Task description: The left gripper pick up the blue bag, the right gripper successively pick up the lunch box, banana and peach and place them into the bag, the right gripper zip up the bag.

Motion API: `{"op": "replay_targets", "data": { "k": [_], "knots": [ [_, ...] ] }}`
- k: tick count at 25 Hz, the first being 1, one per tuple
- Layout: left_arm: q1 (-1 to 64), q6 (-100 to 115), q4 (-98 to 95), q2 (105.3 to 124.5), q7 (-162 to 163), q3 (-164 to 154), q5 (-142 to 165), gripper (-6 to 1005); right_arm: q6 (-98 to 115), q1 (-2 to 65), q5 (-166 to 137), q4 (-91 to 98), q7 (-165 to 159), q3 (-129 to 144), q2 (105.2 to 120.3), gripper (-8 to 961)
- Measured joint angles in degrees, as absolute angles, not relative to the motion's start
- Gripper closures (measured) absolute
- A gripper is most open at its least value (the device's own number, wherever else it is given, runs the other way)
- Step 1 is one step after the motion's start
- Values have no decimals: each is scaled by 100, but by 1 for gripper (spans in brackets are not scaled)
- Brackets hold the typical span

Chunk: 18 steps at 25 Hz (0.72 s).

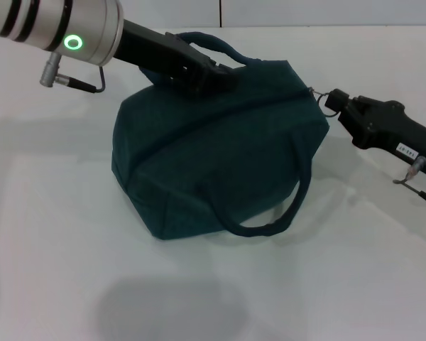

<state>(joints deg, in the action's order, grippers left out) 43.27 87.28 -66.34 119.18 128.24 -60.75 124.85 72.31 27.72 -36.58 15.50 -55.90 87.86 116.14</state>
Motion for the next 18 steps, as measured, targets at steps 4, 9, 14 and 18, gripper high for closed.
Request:
{"op": "replay_targets", "data": {
  "k": [4,9,14,18],
  "knots": [
    [4293,8766,-6709,11920,12835,-6056,12454,927,6938,2792,-3632,1527,-5590,8713,11613,924],
    [4292,8785,-6714,11914,12825,-6038,12419,946,6476,2900,-3656,1521,-5590,8773,11615,923],
    [4243,8789,-6700,11915,12817,-6056,12416,948,6677,2903,-3689,1503,-5587,8965,11619,922],
    [4151,8790,-6714,11915,12786,-6050,12414,948,7174,2710,-3693,1491,-5654,8992,11605,921]
  ]
}}
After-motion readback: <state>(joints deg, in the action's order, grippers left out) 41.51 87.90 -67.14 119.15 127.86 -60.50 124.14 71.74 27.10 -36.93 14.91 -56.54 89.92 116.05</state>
